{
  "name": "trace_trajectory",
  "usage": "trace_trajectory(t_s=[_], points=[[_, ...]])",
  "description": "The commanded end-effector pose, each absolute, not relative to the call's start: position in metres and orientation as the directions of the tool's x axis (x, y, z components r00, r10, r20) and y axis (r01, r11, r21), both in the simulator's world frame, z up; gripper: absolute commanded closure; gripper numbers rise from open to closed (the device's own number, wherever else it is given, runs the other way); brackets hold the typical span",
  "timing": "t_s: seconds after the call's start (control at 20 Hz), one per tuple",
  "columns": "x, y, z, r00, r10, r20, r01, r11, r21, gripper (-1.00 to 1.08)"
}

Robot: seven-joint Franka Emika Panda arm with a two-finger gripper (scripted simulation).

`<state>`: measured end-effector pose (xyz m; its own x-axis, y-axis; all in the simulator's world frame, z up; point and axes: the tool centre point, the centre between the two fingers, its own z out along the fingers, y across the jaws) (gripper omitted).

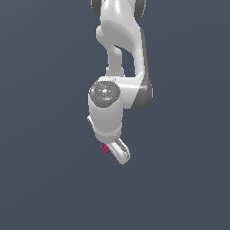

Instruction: Pick up the object and move it to a goal position.

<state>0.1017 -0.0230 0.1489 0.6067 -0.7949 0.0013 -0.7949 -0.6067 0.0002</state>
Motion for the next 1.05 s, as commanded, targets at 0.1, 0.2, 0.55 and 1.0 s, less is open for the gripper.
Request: trace_trajectory(t_s=[0.1, 0.2, 0.55, 1.0], points=[[0.117, -0.012, 0.177, 0.606, -0.795, 0.001, -0.795, -0.606, 0.001, 1.08], [0.122, -0.008, 0.186, 0.606, -0.795, 0.001, -0.795, -0.606, 0.001, 1.08], [0.133, 0.000, 0.204, 0.607, -0.795, 0.000, -0.795, -0.607, 0.000, 1.08], [0.136, 0.001, 0.207, 0.607, -0.795, 0.000, -0.795, -0.607, 0.000, 1.08]])
